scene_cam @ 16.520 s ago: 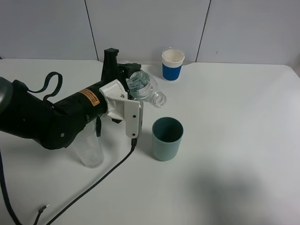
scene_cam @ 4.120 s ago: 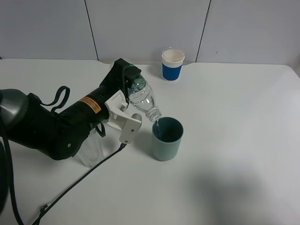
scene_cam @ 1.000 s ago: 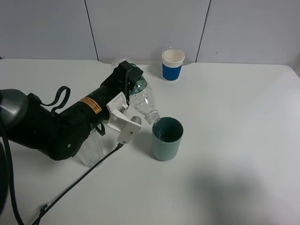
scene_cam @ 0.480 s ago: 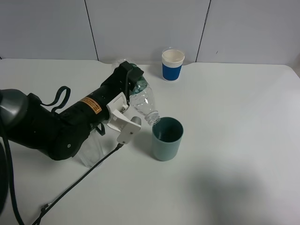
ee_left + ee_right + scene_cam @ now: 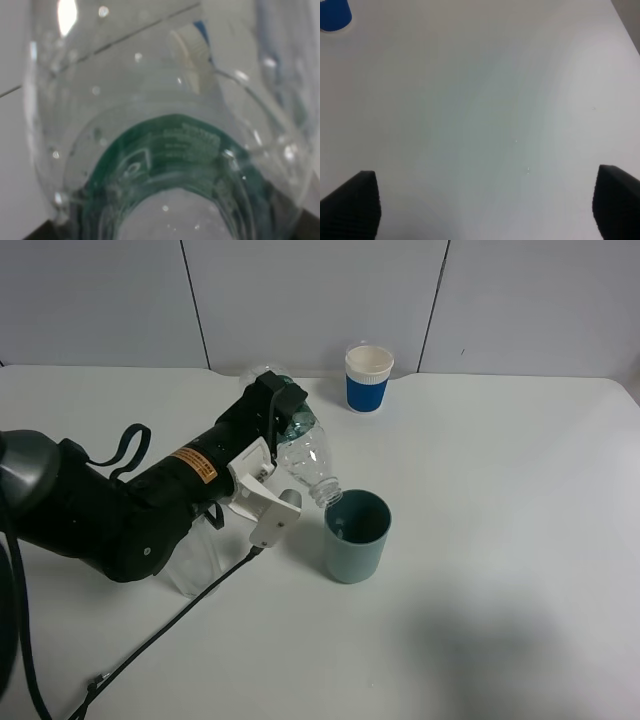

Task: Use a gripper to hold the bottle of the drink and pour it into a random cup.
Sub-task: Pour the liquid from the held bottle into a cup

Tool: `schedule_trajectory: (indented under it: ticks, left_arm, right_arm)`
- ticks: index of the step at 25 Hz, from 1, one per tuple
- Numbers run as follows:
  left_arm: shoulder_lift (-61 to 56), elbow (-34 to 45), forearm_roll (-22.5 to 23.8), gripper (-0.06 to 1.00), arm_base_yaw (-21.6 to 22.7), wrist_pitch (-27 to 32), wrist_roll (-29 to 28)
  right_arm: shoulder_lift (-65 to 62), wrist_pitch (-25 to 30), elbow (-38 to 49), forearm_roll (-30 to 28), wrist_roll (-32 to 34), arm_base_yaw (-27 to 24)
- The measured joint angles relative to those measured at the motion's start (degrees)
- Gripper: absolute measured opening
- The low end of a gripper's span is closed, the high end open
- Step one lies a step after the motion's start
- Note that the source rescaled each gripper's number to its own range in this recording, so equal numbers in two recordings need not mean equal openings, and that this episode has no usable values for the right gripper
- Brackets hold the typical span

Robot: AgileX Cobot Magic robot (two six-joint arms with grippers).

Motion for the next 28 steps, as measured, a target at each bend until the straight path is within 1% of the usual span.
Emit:
schedule_trajectory:
  ticks: [17, 28]
  left_arm:
    - [0.0, 0.0, 0.3, 0.00, -0.9, 0.0, 0.4]
    - [0.0, 0.0, 0.3, 0.00, -0.9, 0.0, 2.1]
  right_arm:
    - [0.0, 0.0, 0.0, 0.0, 0.0, 0.0]
    - [0.0, 0.0, 0.0, 0.0, 0.0, 0.0]
